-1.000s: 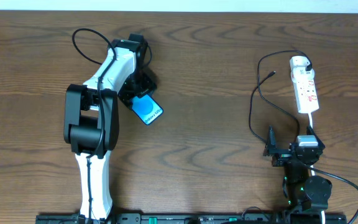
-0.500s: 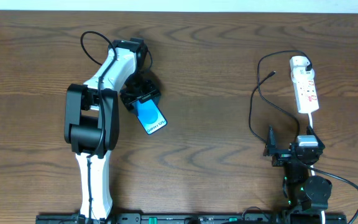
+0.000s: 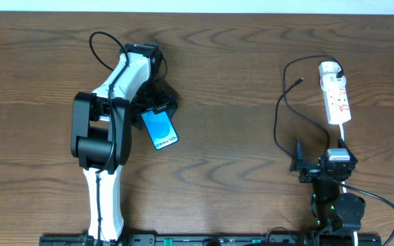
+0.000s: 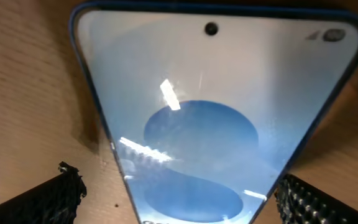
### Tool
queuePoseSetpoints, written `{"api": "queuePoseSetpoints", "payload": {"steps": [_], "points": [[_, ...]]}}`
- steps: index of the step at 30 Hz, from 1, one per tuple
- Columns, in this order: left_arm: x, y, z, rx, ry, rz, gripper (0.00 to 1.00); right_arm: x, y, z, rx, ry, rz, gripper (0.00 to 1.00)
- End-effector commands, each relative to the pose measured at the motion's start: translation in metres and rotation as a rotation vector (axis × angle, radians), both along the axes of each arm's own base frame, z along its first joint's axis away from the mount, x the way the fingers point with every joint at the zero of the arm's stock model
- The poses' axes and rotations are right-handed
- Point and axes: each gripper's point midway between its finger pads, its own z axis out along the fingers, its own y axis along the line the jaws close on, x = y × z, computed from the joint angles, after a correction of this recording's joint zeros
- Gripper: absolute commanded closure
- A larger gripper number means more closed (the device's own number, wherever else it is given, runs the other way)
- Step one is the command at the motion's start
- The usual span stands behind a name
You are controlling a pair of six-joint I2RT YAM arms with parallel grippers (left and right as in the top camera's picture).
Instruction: Plug charger to phone and switch on socket
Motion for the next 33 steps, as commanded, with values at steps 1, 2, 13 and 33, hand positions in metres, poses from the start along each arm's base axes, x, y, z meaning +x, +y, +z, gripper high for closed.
{"api": "queuePoseSetpoints", "payload": {"steps": [1, 2, 13, 33], "points": [[-0.005, 0.007, -0.003, 0.037, 0.02, -0.011, 0.01, 0.0, -0.002, -0.001, -0.005, 0.0, -0.011, 0.01], [-0.005, 0.007, -0.003, 0.037, 0.019, -0.011, 0.01, 0.0, -0.002, -0.001, -0.005, 0.0, -0.011, 0.01], [-0.007, 0.012, -0.014, 0.232, -0.029, -0.089, 0.01, 0.0, -0.002, -0.001, -0.005, 0.0, -0.011, 0.01], [0.001, 0.002, -0.018, 0.206, -0.117, -0.125, 0.02, 0.0, -0.002, -0.001, -0.005, 0.0, -0.011, 0.01]]}}
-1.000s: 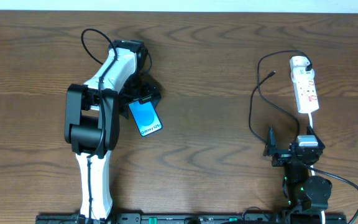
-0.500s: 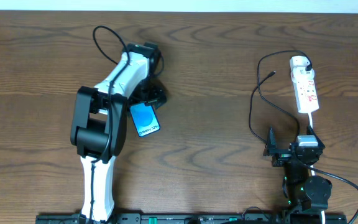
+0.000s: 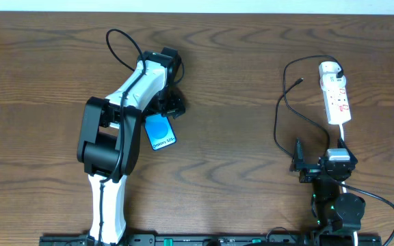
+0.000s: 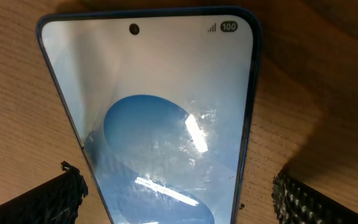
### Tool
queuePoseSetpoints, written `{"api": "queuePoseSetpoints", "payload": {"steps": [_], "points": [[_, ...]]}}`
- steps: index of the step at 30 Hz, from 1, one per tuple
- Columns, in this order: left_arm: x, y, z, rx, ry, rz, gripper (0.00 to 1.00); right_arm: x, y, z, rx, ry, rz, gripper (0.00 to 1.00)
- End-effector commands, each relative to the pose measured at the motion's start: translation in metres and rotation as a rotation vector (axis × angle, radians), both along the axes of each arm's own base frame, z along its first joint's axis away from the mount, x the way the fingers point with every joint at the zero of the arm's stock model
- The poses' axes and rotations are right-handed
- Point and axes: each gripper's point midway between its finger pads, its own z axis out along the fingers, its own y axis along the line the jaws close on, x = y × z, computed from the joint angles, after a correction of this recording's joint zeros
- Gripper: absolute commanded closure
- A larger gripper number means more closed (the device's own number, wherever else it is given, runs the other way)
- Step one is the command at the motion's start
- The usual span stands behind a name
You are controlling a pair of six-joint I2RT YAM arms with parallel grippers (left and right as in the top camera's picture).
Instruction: Plug charger to phone and switch on socket
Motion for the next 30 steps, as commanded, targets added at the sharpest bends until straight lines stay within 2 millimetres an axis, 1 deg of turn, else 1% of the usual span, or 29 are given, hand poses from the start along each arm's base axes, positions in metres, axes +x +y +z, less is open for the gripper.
{"api": "queuePoseSetpoints", "payload": {"steps": [1, 4, 6, 7, 8, 12, 14, 15, 18, 21, 24, 27, 30], "points": [[-0.001, 0.013, -0.003, 0.045, -0.014, 0.004, 0.02, 0.0, -0.002, -0.001, -0.005, -0.001, -0.011, 0.01], [0.008, 0.013, 0.025, 0.02, -0.094, 0.004, 0.02, 0.0, -0.002, -0.001, -0.005, -0.001, -0.011, 0.01], [0.013, 0.012, 0.048, 0.0, -0.156, -0.014, 0.02, 0.0, -0.002, -0.001, -0.005, -0.001, -0.011, 0.01], [0.016, 0.011, 0.067, -0.014, -0.203, -0.027, 0.02, 0.0, -0.002, -0.001, -0.005, -0.001, -0.011, 0.01], [0.016, 0.011, 0.081, -0.023, -0.238, -0.027, 0.02, 0.0, -0.002, -0.001, -0.005, -0.001, -0.011, 0.01], [0.009, 0.013, 0.125, -0.058, -0.361, -0.026, 0.02, 0.0, -0.002, -0.001, -0.005, -0.001, -0.011, 0.01], [0.001, 0.015, 0.137, -0.072, -0.411, -0.031, 0.01, 0.0, -0.002, -0.001, -0.005, -0.001, -0.011, 0.01], [-0.006, 0.016, 0.143, -0.087, -0.443, -0.056, 0.02, 0.0, -0.002, -0.001, -0.005, -0.001, -0.011, 0.01], [-0.015, 0.01, 0.142, -0.156, -0.506, -0.128, 0.02, 0.0, -0.002, -0.001, -0.005, -0.001, -0.011, 0.01], [-0.02, 0.021, 0.126, -0.132, -0.499, -0.108, 0.02, 0.0, -0.002, -0.001, -0.005, -0.001, -0.011, 0.01], [-0.019, 0.022, 0.11, -0.121, -0.46, -0.101, 0.02, 0.0, -0.002, -0.001, -0.005, -0.001, -0.011, 0.01], [-0.015, 0.028, 0.095, -0.078, -0.436, -0.027, 0.02, 0.0, -0.002, -0.001, -0.005, -0.001, -0.011, 0.01], [-0.012, 0.027, 0.081, -0.078, -0.412, -0.005, 0.02, 0.0, -0.002, -0.001, -0.005, -0.001, -0.011, 0.01]]}}
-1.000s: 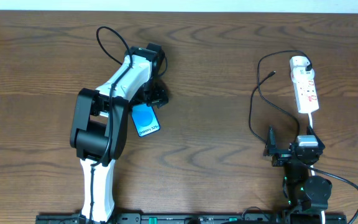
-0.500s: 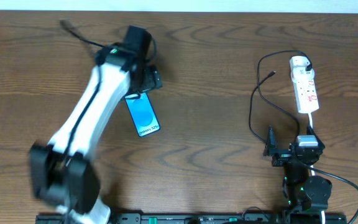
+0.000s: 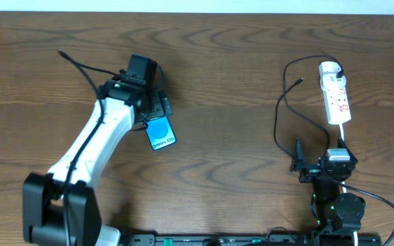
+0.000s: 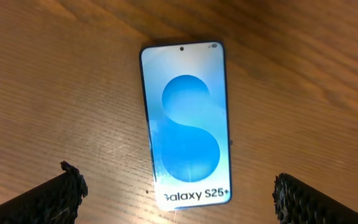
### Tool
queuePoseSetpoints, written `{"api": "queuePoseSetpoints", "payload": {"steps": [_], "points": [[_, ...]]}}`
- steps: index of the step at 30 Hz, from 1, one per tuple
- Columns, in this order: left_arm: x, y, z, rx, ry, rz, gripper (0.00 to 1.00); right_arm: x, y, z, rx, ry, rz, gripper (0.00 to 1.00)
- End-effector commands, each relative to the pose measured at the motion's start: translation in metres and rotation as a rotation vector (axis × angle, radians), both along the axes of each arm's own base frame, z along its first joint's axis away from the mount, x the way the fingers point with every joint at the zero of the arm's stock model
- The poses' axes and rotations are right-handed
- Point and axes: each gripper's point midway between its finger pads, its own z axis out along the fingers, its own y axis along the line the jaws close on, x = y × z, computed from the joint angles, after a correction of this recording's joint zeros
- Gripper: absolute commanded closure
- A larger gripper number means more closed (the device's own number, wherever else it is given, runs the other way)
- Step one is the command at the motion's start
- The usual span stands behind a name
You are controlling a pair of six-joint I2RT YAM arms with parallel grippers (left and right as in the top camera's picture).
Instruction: Plug charger to phone and switch on socket
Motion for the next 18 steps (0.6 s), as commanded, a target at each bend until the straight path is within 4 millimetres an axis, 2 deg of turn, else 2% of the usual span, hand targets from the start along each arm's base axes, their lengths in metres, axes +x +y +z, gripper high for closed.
{"api": "queuePoseSetpoints", "payload": {"steps": [1, 4, 7, 13, 18], "points": [[0.004, 0.004, -0.016, 0.017, 0.03, 0.058, 0.02, 0.0, -0.002, -0.001, -0.005, 0.0, -0.011, 0.01], [-0.005, 0.007, -0.031, 0.019, 0.097, 0.132, 0.02, 0.0, -0.002, -0.001, -0.005, 0.0, -0.011, 0.01], [-0.009, 0.007, -0.038, 0.014, 0.126, 0.188, 0.02, 0.0, -0.002, -0.001, -0.005, 0.0, -0.011, 0.01], [-0.001, 0.005, -0.04, 0.02, 0.102, 0.132, 0.02, 0.0, -0.002, -0.001, -0.005, 0.0, -0.011, 0.01], [-0.001, 0.004, -0.06, 0.037, 0.146, 0.098, 0.02, 0.0, -0.002, -0.001, -0.005, 0.0, -0.011, 0.01]]}}
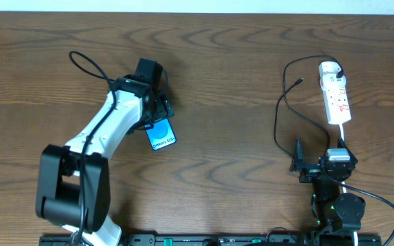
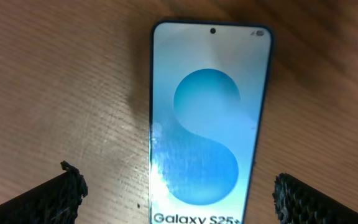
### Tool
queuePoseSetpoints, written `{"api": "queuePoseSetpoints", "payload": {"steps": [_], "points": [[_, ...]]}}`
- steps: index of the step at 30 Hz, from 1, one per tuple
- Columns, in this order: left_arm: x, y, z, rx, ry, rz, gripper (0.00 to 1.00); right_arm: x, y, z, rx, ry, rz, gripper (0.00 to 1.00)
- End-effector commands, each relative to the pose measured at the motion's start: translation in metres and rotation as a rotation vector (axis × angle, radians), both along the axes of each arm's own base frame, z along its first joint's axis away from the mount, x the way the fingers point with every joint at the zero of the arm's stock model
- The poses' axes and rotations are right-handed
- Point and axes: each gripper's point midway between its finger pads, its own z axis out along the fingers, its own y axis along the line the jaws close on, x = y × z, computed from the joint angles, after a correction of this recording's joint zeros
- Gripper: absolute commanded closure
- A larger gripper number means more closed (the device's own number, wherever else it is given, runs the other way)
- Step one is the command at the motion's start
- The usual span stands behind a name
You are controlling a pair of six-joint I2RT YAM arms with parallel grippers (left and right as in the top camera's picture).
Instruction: Plug charger to phone and switch on socket
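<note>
A phone (image 1: 161, 134) with a blue lit screen lies flat on the wooden table (image 1: 224, 137), its top end under my left gripper (image 1: 157, 113). In the left wrist view the phone (image 2: 207, 124) fills the middle. My left gripper (image 2: 179, 186) hangs open above it, and its fingertips (image 2: 67, 196) stand wide on either side without touching it. At the far right lies a white power strip (image 1: 336, 96). The black charger cable (image 1: 279, 123) loops from it, and the loose plug end (image 1: 300, 81) lies on the table. My right gripper (image 1: 298, 162) is parked at the front right.
The strip's white cord (image 1: 341, 133) runs down toward the right arm's base (image 1: 337, 205). The left arm (image 1: 101, 137) slants across the left half of the table, with its own black cable (image 1: 87, 65) looping above it.
My left gripper has come closer to the phone, which now looks larger with its lower end cut off. The arm's rear links have shifted. The phone, cable and right arm have not moved.
At first the phone lay slanted with my open left gripper close over its top end. Then it lay straighter, with the gripper still close. Later the gripper stood higher with the whole phone in view, and now it is lower again.
</note>
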Motion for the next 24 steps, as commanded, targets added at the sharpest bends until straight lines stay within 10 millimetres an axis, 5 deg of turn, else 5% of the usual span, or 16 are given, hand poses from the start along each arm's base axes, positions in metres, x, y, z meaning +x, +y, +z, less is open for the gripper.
{"api": "queuePoseSetpoints", "payload": {"steps": [1, 24], "points": [[0.001, 0.001, -0.021, 0.02, 0.046, -0.037, 0.02, 0.0, -0.002, -0.001, -0.005, 0.0, -0.011, 0.01], [0.013, -0.007, -0.039, -0.01, 0.033, -0.02, 0.02, 0.0, -0.002, -0.001, -0.005, 0.0, -0.011, 0.01]]}}
